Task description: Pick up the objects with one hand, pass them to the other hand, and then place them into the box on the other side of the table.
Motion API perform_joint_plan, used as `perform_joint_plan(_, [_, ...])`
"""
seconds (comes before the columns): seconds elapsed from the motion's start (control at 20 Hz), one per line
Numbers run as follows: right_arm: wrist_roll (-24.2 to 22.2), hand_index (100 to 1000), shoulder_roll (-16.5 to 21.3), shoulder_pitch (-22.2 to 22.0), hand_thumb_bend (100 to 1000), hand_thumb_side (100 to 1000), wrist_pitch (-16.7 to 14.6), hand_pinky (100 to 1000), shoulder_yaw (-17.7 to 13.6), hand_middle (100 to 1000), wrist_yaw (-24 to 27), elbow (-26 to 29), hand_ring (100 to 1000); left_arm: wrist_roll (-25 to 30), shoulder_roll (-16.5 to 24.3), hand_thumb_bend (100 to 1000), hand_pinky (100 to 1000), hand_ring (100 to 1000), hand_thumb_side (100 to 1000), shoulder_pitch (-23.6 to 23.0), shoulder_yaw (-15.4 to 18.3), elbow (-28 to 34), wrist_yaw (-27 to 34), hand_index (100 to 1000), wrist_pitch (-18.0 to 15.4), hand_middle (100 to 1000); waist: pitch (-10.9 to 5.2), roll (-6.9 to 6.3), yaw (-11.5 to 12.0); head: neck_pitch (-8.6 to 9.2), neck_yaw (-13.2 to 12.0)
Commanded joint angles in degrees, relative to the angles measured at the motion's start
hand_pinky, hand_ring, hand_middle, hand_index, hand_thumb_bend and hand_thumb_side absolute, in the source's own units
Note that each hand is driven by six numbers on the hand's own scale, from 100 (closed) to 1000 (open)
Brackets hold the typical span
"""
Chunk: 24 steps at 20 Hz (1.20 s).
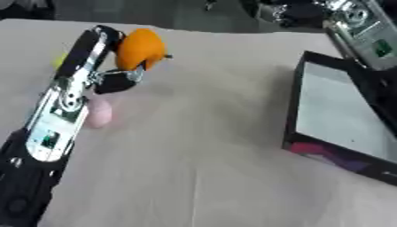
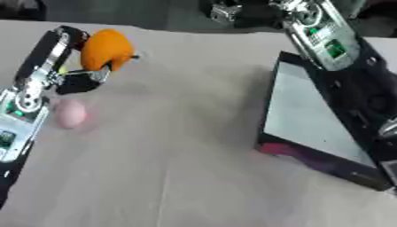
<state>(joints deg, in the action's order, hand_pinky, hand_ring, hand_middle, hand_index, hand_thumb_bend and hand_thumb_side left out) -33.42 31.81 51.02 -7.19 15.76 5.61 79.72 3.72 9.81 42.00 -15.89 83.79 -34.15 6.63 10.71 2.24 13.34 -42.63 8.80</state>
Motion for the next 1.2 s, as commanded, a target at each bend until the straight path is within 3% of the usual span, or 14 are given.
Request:
perform_joint_plan(0.05, [-0.94,1000,-0.37,1.68,100,600,-1.21,1000,0.39,1000,-1.71,-0.75,1000,-0.91,-1.3,128,730,488,100,1.02,-0.41,1.84,0.16,483,-1.07,404,-2.08,0.6,0.18,0.87,0.62])
perform_joint_plan(0.35, [-4.04,1000,-2.04,2.03,100,628,-3.58,1000,1.83,1000,-3.33,-1.69,1000,-1.56,-3.58,123,730,485,100,1.09,-1.04,1.59,-0.73,482,-2.2,402,-1.92,0.73,0.4,0.97,0.96])
perform_joint_plan(0.8, [-7.58,1000,-2.85,3.02,100,577,-6.07,1000,1.78,1000,-5.21,-3.93,1000,-1.88,-4.65,119,730,481,100,1.19,-1.82,1.22,0.44,481,-3.09,400,-1.75,0.46,0.48,0.69,1.77])
perform_joint_plan(1.2, [-5.9,1000,-3.66,3.41,100,484,-9.13,1000,1.48,987,-8.31,-5.6,1000,-2.08,-5.45,111,732,477,100,0.93,-2.38,1.33,2.15,478,-3.98,396,-1.48,0.31,0.69,0.87,2.09])
